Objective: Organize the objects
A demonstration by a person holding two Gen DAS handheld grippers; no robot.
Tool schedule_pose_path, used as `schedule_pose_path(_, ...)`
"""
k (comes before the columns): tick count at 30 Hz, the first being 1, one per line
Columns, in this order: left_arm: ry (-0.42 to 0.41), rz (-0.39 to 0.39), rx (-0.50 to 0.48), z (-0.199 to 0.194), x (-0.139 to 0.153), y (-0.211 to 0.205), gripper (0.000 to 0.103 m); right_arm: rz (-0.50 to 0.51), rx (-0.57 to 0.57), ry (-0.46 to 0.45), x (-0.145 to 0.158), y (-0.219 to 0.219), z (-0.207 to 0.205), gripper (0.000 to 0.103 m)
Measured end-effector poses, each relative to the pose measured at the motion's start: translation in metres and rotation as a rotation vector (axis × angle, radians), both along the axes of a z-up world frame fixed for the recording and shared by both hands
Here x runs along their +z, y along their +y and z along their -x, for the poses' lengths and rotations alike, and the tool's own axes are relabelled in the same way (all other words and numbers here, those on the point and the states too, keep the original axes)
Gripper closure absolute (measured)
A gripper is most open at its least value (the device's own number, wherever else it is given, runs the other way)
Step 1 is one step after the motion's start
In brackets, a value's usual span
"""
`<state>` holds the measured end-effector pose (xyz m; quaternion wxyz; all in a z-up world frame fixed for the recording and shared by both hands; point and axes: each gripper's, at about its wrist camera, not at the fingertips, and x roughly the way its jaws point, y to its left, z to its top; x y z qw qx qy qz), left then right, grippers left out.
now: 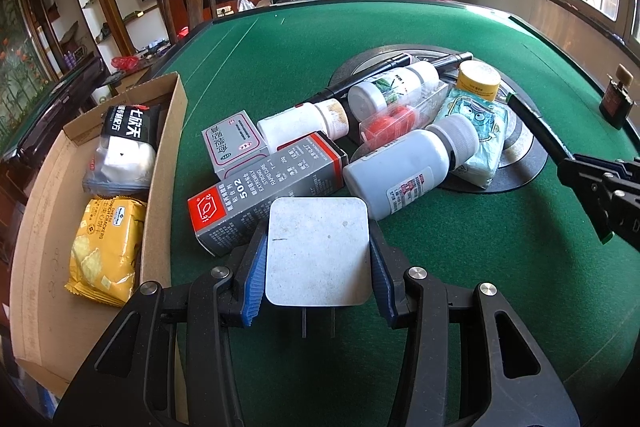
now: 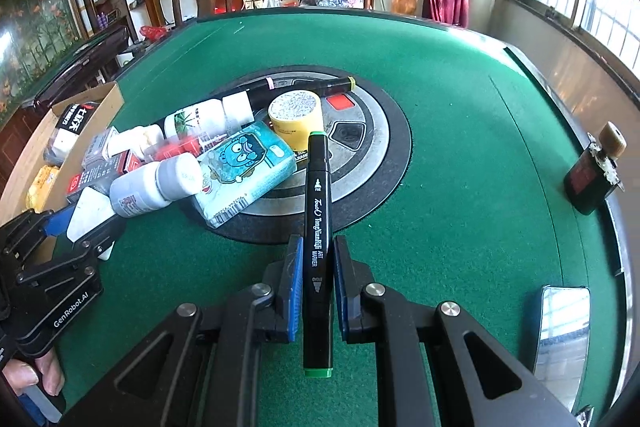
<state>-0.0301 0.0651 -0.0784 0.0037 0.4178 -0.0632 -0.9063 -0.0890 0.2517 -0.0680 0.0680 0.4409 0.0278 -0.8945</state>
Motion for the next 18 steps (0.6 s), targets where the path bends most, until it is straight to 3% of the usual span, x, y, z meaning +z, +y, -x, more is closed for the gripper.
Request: schedule_pose_path(18, 0.009, 0.002, -0.006, -0.002, 0.001, -0.001, 0.058, -0.094, 0.003, 0.071, 0.005, -0.012, -0.009, 0.090)
